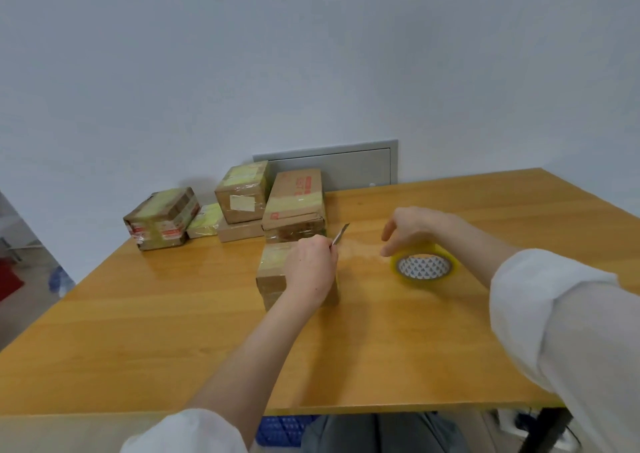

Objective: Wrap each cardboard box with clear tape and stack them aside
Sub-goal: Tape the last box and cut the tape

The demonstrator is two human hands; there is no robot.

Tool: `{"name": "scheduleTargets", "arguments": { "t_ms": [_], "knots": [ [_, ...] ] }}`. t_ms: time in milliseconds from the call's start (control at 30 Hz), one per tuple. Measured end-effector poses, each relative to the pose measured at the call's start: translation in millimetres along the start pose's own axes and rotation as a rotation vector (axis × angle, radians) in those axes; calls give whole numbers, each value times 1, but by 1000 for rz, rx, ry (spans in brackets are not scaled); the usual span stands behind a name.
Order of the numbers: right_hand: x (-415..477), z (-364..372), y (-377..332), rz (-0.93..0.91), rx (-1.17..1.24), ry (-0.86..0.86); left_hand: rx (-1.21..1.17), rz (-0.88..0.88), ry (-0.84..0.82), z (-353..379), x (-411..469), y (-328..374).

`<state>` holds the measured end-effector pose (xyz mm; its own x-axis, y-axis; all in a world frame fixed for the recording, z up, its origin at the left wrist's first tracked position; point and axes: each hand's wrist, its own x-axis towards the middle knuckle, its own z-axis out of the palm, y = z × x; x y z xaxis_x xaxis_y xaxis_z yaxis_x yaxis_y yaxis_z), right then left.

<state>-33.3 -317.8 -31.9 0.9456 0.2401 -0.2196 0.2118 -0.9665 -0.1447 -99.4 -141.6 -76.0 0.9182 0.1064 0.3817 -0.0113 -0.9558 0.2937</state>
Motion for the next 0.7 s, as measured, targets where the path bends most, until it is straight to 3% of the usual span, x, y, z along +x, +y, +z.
{"name": "scheduleTargets", "arguments": {
  "t_ms": [200,400,700],
  "knots": [
    [-7,20,-4,73,42,199,67,43,20,2,-1,-4],
    [-7,46,-5,66,110,242,119,16,-84,-2,0,4],
    [-15,61,-9,86,88,363,137,66,-79,-5,-3,-4]
  ]
}}
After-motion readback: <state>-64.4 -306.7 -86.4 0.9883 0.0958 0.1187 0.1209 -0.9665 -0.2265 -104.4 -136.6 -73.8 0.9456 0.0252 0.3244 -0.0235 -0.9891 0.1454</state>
